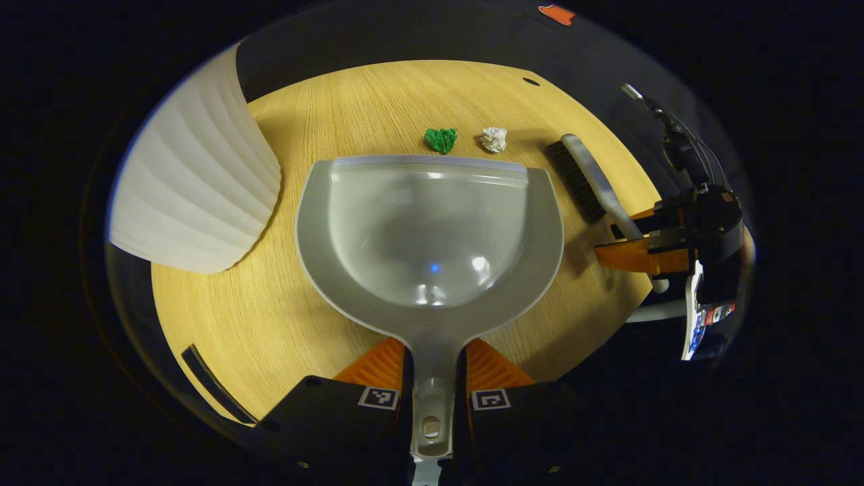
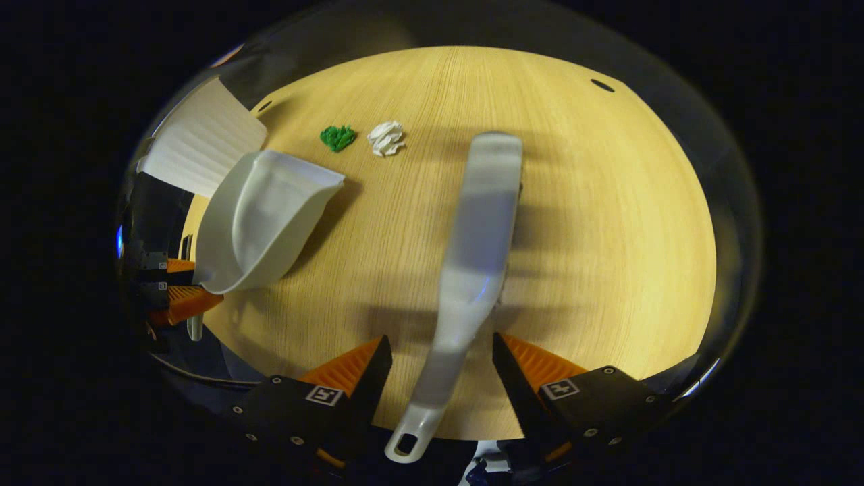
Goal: Pick up the small broom and dustpan from the desktop, sweep the trash into the dustpan with the broom, and then empty the trash into the garbage bin.
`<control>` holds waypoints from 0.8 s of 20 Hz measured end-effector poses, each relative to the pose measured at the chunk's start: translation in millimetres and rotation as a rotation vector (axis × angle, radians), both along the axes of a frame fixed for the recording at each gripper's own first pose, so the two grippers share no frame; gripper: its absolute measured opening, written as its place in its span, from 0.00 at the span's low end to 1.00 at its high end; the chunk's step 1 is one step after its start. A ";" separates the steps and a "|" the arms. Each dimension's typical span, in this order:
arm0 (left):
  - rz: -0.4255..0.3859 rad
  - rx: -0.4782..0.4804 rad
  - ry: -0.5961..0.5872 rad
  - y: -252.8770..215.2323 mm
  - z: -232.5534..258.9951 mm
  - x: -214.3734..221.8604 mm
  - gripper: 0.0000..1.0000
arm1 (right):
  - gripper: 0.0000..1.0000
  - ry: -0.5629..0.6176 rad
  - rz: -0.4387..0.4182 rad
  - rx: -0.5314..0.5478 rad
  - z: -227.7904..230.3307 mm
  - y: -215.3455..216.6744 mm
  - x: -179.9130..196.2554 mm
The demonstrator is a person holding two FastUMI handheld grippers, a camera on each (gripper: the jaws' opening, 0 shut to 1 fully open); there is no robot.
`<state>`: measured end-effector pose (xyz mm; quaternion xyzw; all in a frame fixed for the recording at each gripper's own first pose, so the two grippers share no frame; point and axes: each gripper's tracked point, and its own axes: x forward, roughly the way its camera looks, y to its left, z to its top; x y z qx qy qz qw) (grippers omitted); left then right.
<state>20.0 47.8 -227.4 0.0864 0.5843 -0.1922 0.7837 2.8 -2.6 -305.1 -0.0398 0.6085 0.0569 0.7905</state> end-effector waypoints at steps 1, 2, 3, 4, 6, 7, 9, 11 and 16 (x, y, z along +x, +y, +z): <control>-0.001 -0.006 0.001 2.0 0.2 2.8 0.25 | 0.70 0.008 -0.021 -0.026 -1.1 -3.8 1.6; -0.005 -0.007 -0.002 7.2 0.9 1.7 0.25 | 0.49 0.028 -0.046 -0.041 -7.2 -8.2 1.3; -0.016 -0.005 -0.006 11.1 4.1 -1.7 0.25 | 0.28 0.038 -0.033 -0.031 -1.7 -5.7 -1.7; -0.030 -0.002 -0.010 12.7 7.0 -2.1 0.25 | 0.23 0.028 -0.027 -0.058 -2.5 -12.0 1.0; -0.062 -0.002 -0.019 11.5 7.5 -0.7 0.25 | 0.14 0.002 -0.015 -0.087 0.9 -17.4 8.4; -0.077 -0.004 -0.023 11.5 10.3 -1.9 0.25 | 0.11 -0.004 -0.028 -0.068 4.4 -15.3 11.1; -0.108 0.000 -0.027 14.1 12.5 -0.5 0.25 | 0.09 -0.035 -0.022 -0.068 15.5 -18.2 21.8; -0.140 0.011 -0.028 16.3 6.8 2.5 0.25 | 0.09 -0.062 0.009 -0.098 28.0 -25.0 36.0; -0.300 0.053 -0.018 22.9 6.3 16.1 0.25 | 0.09 -0.112 0.128 -0.159 53.8 -30.8 91.4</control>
